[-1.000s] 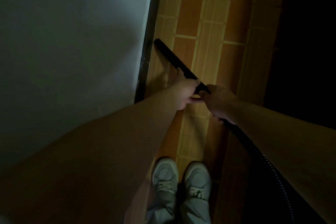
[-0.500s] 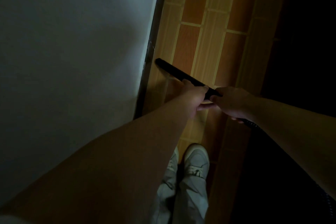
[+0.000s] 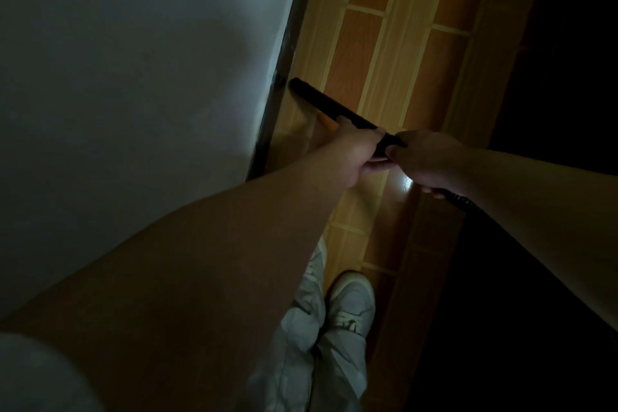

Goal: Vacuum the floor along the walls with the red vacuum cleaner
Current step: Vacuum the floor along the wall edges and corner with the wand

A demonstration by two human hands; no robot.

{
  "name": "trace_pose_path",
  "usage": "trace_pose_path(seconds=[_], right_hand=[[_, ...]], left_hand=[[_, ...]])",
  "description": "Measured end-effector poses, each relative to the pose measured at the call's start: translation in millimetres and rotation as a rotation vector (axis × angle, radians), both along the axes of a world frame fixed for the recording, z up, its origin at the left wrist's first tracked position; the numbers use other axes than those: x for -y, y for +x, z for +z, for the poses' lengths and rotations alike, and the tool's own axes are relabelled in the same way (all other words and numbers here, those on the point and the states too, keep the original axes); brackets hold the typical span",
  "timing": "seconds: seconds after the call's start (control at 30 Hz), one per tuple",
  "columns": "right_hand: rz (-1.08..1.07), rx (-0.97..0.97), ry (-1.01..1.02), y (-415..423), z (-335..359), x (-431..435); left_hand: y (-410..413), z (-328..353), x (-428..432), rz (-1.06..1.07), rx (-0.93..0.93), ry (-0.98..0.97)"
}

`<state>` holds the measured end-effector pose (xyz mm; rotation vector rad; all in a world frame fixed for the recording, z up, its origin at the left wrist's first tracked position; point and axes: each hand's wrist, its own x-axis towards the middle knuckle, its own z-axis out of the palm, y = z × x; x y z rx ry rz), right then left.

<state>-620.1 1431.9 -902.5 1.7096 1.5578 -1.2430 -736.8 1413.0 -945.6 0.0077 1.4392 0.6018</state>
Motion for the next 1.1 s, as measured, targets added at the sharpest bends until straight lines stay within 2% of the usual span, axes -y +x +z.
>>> trace_pose_path(seconds=[0.53,0.87,1.1], right_hand=[[0.147,0.064,-0.104,-0.4,24.2,52.1],[0.254,0.108,-0.108,-10.0,36.6,106.3],[0.271,0.127,-0.103,-25.5,43.9,149.1]], left_hand=[[3.9,14.1,83.7,0.142,0.051,-0.054],[-0.7,18.0,154.2,0.212,0.167,-0.022],[-15.2,17.3,197.3,0.240,0.176,-0.029]])
